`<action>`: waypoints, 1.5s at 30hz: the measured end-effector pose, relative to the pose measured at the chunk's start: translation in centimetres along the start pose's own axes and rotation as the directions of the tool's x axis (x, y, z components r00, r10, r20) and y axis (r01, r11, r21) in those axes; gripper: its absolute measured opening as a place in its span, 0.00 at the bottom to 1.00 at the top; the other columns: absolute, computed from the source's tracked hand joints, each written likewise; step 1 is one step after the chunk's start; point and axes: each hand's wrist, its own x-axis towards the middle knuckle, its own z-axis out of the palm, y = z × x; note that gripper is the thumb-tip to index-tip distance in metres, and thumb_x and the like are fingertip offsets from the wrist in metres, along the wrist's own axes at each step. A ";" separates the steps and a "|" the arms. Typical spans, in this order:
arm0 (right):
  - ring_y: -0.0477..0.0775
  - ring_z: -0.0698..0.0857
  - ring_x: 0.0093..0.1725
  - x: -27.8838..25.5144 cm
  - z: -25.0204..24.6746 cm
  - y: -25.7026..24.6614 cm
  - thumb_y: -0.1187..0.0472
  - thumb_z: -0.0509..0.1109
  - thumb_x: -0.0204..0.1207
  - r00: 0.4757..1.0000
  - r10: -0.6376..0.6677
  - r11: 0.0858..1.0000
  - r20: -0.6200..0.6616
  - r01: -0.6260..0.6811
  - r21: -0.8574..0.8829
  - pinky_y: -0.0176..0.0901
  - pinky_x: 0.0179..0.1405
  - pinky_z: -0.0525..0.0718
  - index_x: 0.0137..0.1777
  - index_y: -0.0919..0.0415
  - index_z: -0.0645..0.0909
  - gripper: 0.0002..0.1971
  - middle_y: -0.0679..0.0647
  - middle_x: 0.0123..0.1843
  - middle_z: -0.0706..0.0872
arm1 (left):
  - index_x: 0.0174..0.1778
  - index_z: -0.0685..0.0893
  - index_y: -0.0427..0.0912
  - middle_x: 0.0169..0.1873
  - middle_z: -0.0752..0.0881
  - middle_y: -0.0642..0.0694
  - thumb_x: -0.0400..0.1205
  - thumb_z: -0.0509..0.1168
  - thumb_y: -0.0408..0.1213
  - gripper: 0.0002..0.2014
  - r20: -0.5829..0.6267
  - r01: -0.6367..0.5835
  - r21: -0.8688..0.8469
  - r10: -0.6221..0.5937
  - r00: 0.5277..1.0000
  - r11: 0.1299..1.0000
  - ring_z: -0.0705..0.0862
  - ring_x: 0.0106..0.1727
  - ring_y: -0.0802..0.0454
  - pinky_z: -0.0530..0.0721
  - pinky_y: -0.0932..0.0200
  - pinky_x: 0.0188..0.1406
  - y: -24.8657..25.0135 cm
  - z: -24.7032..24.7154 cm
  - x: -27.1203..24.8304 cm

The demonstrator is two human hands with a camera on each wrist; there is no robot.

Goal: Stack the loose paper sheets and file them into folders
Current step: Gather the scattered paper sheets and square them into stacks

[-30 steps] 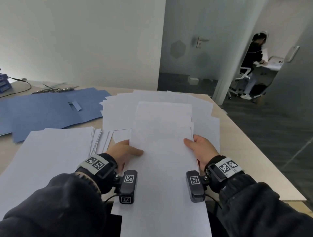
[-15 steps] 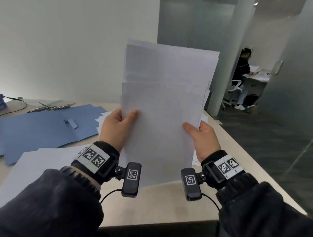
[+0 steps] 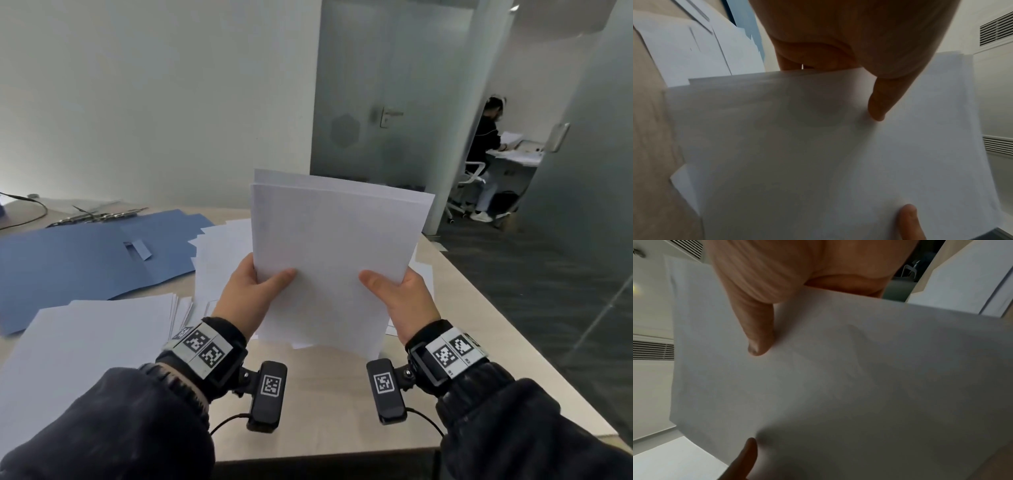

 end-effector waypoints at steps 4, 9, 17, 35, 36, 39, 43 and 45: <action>0.57 0.91 0.58 0.3 -0.2 0.2 0.56 0.82 0.71 1.000 -0.003 1.000 -0.023 0.003 0.021 0.59 0.63 0.87 0.63 0.57 0.87 0.21 0.55 0.57 0.93 | 0.70 0.80 0.50 0.60 0.91 0.51 0.71 0.75 0.41 0.29 0.052 0.007 -0.071 -0.003 0.999 0.997 0.90 0.60 0.51 0.87 0.44 0.63 -0.2 0.4 0.1; 0.57 0.92 0.56 0.3 -0.1 0.4 0.60 0.79 0.74 0.999 0.022 0.999 -0.045 -0.020 0.043 0.57 0.61 0.87 0.61 0.58 0.87 0.16 0.55 0.55 0.93 | 0.68 0.82 0.47 0.59 0.92 0.48 0.72 0.70 0.33 0.26 0.160 0.027 -0.073 -0.015 0.987 0.997 0.90 0.60 0.50 0.87 0.55 0.56 -0.5 0.6 -0.1; 0.55 0.92 0.56 0.2 1.8 -0.5 0.60 0.74 0.81 1.000 0.020 1.000 0.017 -0.020 0.010 0.51 0.57 0.88 0.61 0.54 0.87 0.10 0.52 0.55 0.93 | 0.55 0.90 0.51 0.49 0.94 0.51 0.87 0.67 0.35 0.08 -0.014 0.062 0.026 -0.061 0.998 0.998 0.93 0.49 0.51 0.87 0.51 0.53 0.4 -1.7 -0.5; 0.50 0.78 0.23 -2.3 22.6 4.8 0.65 0.71 0.78 0.792 0.383 0.895 0.476 -0.191 -0.402 0.37 0.20 0.65 0.56 0.57 0.84 0.08 0.56 0.37 0.85 | 0.76 0.74 0.54 0.53 0.89 0.44 0.78 0.60 0.23 0.32 -0.466 0.527 0.477 -0.306 0.830 0.703 0.90 0.47 0.39 0.90 0.42 0.52 0.6 -26.2 -7.6; 0.49 0.79 0.23 -2.6 23.6 5.0 0.65 0.71 0.77 0.777 0.393 0.890 0.493 -0.185 -0.417 0.36 0.19 0.66 0.55 0.57 0.84 0.08 0.55 0.38 0.86 | 0.78 0.73 0.53 0.53 0.89 0.44 0.78 0.59 0.23 0.32 -0.480 0.543 0.474 -0.314 0.819 0.693 0.90 0.47 0.40 0.90 0.45 0.51 0.1 -27.1 -8.1; 0.50 0.80 0.24 -3.5 25.2 5.3 0.64 0.70 0.78 0.747 0.422 0.871 0.514 -0.178 -0.457 0.35 0.18 0.69 0.53 0.57 0.85 0.06 0.54 0.39 0.87 | 0.81 0.71 0.52 0.55 0.88 0.47 0.79 0.59 0.23 0.34 -0.501 0.582 0.470 -0.342 0.795 0.664 0.89 0.51 0.42 0.86 0.49 0.53 -0.3 -28.4 -9.1; 0.49 0.82 0.26 -3.5 24.5 5.6 0.57 0.69 0.81 0.747 0.444 0.856 0.495 -0.189 -0.482 0.37 0.23 0.73 0.55 0.50 0.81 0.05 0.56 0.44 0.92 | 0.85 0.68 0.50 0.72 0.82 0.43 0.79 0.60 0.21 0.37 -0.509 0.583 0.448 -0.343 0.789 0.678 0.84 0.65 0.39 0.83 0.46 0.64 -0.9 -28.5 -9.1; 0.48 0.83 0.28 -2.8 23.1 5.7 0.54 0.68 0.82 0.785 0.430 0.853 0.447 -0.190 -0.486 0.38 0.24 0.75 0.58 0.49 0.79 0.06 0.55 0.45 0.93 | 0.84 0.70 0.49 0.76 0.79 0.42 0.78 0.62 0.21 0.37 -0.516 0.549 0.465 -0.292 0.805 0.694 0.82 0.67 0.41 0.81 0.47 0.65 -0.9 -27.7 -8.8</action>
